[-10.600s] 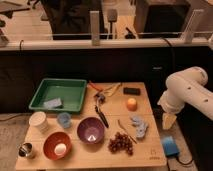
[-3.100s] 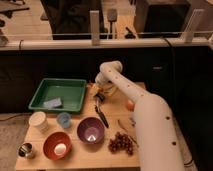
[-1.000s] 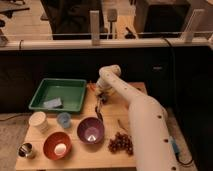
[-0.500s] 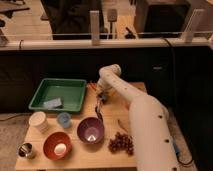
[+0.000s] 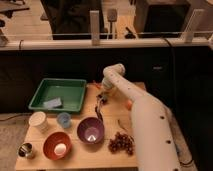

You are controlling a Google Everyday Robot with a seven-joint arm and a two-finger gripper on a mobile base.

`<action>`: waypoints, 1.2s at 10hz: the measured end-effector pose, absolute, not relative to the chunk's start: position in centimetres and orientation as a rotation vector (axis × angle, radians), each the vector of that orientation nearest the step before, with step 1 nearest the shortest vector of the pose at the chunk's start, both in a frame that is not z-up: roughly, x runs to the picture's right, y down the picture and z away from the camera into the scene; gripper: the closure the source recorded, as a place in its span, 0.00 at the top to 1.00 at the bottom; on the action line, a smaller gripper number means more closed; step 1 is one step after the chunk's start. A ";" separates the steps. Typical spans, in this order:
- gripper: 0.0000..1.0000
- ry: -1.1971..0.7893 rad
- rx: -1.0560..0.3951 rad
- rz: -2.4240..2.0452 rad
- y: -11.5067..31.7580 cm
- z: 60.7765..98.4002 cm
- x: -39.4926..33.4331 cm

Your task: Place pepper in plastic cup

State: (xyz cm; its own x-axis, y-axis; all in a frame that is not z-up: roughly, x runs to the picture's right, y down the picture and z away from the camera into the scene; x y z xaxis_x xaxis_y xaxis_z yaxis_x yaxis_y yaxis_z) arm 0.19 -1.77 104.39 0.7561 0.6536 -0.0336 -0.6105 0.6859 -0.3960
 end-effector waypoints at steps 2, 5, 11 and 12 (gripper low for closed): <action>0.00 -0.161 -0.382 0.735 -2.9 103.4 2.4; 0.00 -0.238 -0.370 0.706 -5.0 100.4 3.7; 0.00 -0.510 -0.423 0.430 -4.9 94.4 3.1; 0.00 -0.543 -0.427 0.387 -4.9 93.8 2.6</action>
